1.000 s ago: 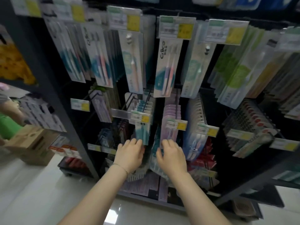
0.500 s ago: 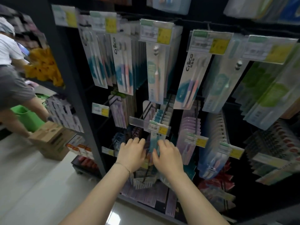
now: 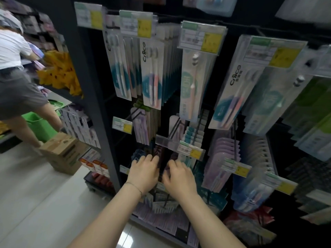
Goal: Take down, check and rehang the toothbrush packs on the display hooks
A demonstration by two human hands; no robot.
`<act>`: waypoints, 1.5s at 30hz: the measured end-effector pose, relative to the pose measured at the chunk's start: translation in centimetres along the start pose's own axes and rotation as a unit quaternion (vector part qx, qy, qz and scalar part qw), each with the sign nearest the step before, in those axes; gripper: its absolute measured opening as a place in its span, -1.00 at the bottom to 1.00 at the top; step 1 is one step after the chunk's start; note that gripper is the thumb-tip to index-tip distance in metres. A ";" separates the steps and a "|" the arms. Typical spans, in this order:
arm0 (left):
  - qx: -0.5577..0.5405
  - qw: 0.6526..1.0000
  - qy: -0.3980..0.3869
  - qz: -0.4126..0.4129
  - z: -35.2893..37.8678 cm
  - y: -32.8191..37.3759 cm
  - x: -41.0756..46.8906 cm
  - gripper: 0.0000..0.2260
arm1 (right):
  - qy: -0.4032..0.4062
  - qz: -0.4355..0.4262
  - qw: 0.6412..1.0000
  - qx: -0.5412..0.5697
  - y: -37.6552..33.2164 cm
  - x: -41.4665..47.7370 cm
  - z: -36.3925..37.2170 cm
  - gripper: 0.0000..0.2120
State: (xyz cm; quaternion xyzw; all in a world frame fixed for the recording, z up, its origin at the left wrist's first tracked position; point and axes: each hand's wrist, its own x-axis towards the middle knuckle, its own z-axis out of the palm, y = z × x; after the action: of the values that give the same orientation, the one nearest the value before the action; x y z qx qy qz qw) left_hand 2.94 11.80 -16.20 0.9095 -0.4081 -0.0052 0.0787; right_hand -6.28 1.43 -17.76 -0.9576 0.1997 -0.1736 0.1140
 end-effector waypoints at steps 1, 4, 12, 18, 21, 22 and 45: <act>0.001 1.000 -0.003 0.005 0.1 -0.5 0.2 -0.75 | -0.008 0.005 1.000 0.000 -0.4 0.2 0.4 -0.78; 0.007 1.000 -0.016 0.024 0.1 -2.3 1.0 -0.74 | -0.019 0.025 0.999 -0.004 -1.7 0.9 1.7 -0.80; 0.039 0.993 -0.054 0.101 -0.6 -7.3 3.4 -0.68 | -0.074 0.090 0.993 -0.012 -6.3 3.4 4.4 -0.72; 0.039 0.986 -0.051 0.151 -0.3 -9.8 5.5 -0.66 | -0.046 0.140 0.989 -0.026 -7.7 4.5 6.2 -0.72; 0.035 0.983 -0.052 0.174 0.1 -10.3 5.9 -0.66 | -0.043 0.166 0.985 -0.023 -7.8 4.7 6.7 -0.71; 0.034 0.981 -0.053 0.181 0.2 -10.4 6.0 -0.66 | -0.044 0.174 0.983 -0.025 -7.9 4.8 6.8 -0.71; -0.135 0.964 -0.038 0.227 6.6 -8.2 15.3 -0.74 | 0.007 0.425 0.875 0.231 -1.9 11.5 8.1 -0.75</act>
State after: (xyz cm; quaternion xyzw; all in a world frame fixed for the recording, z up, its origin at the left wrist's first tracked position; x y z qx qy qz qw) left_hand 18.77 4.87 -23.12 0.7732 -0.6017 -0.0770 0.1848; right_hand 7.29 -0.48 -21.30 -0.7256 0.5423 -0.1562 0.3937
